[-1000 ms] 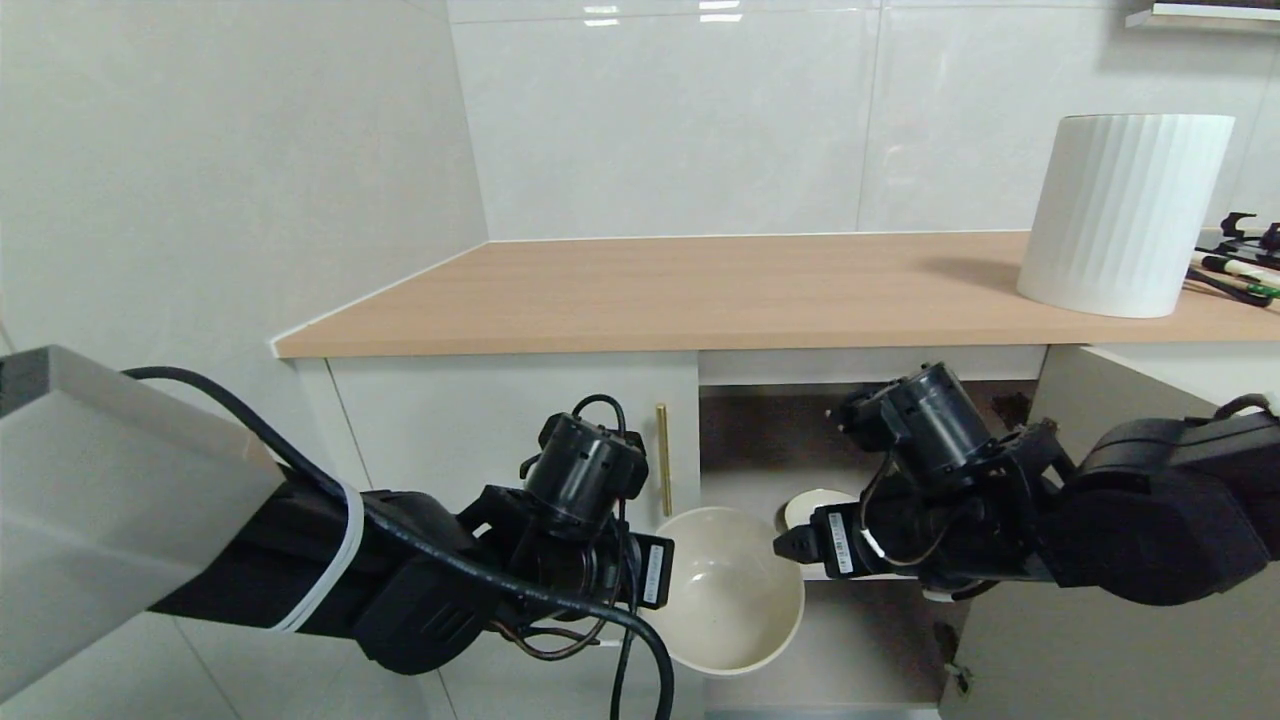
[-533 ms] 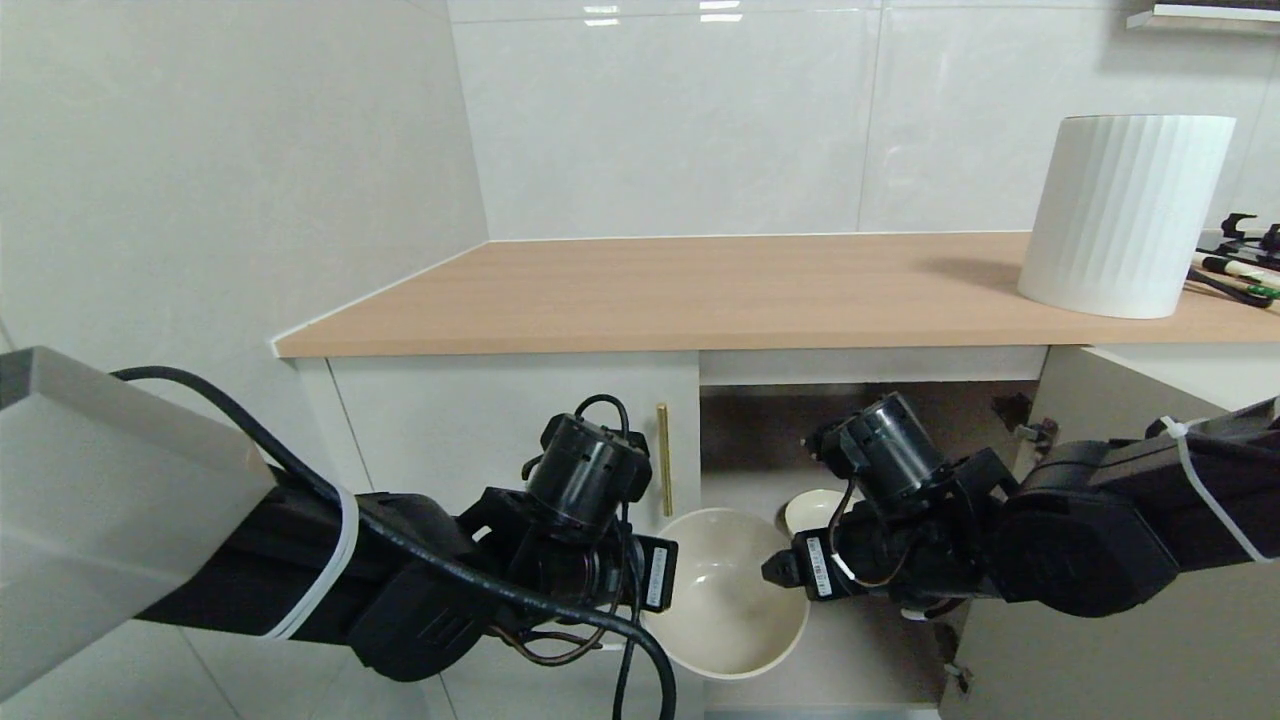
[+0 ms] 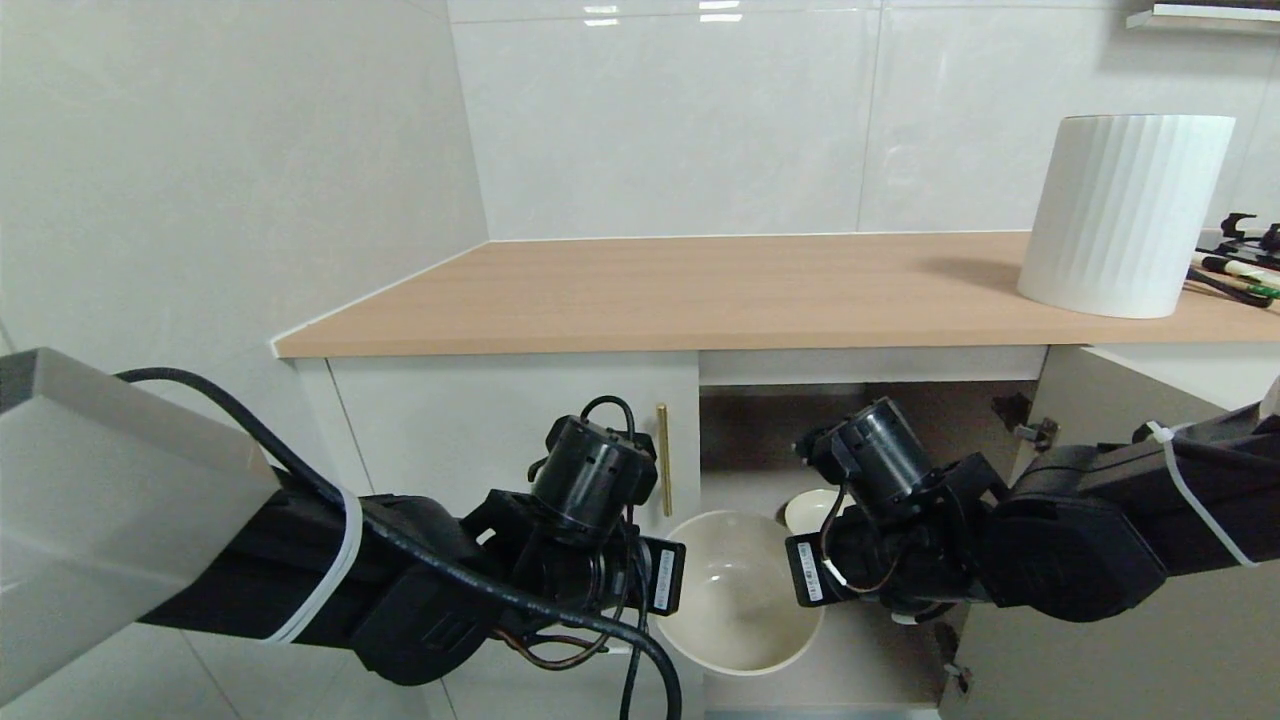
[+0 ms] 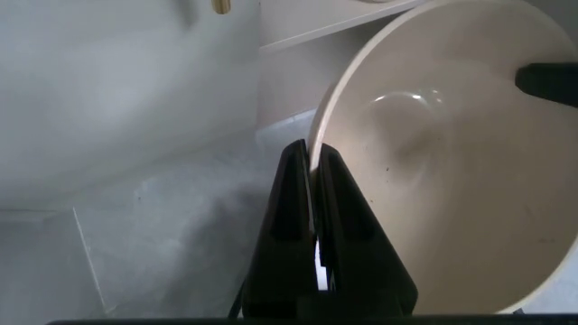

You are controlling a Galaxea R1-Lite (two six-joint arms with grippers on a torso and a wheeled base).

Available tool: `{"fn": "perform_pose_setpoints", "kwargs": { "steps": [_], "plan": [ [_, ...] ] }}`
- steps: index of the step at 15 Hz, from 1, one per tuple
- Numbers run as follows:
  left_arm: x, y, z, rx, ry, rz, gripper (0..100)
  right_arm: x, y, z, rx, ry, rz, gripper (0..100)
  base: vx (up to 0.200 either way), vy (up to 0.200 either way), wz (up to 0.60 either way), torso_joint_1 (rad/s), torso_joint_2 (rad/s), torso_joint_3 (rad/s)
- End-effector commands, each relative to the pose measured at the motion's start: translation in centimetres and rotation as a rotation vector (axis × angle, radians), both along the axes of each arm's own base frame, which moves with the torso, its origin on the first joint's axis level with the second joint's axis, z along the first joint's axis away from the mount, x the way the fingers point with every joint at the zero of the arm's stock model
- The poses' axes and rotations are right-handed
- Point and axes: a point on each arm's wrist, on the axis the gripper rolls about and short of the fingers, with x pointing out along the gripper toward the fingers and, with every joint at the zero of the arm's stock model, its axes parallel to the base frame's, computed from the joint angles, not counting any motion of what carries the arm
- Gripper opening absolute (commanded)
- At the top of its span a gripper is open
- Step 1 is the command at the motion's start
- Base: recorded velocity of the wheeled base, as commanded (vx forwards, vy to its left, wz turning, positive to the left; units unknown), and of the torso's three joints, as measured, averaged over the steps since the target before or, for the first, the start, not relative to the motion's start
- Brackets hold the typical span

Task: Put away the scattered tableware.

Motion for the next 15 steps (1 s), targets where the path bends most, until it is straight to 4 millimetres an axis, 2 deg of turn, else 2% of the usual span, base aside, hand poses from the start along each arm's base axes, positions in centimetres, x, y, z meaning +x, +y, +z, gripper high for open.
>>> {"fn": "perform_pose_setpoints", "kwargs": {
  "steps": [1,4,5,11,15],
  "plan": [
    [0.0,0.0,0.0,0.003,0.000,0.004,0,-0.1,0.1,-0.1,-0.008,0.004,0.000,0,0.000,0.000,0.00,0.000,0.00,0.000],
    [0.0,0.0,0.1,0.001,-0.001,0.005,0,-0.1,0.1,-0.1,-0.007,0.003,0.000,0,0.000,0.000,0.00,0.000,0.00,0.000],
    [0.0,0.1,0.0,0.002,0.000,0.005,100,-0.1,0.1,-0.2,-0.009,0.005,0.000,0,0.000,0.000,0.00,0.000,0.00,0.000],
    [0.0,0.1,0.3,-0.002,-0.008,0.007,100,-0.1,0.1,-0.2,-0.012,0.005,0.003,0,0.000,0.000,0.00,0.000,0.00,0.000],
    [-0.1,0.2,0.6,-0.005,-0.015,0.009,100,1.0,0.5,-1.7,-0.026,-0.006,-0.030,0,0.000,0.000,0.00,0.000,0.00,0.000]
  ]
}}
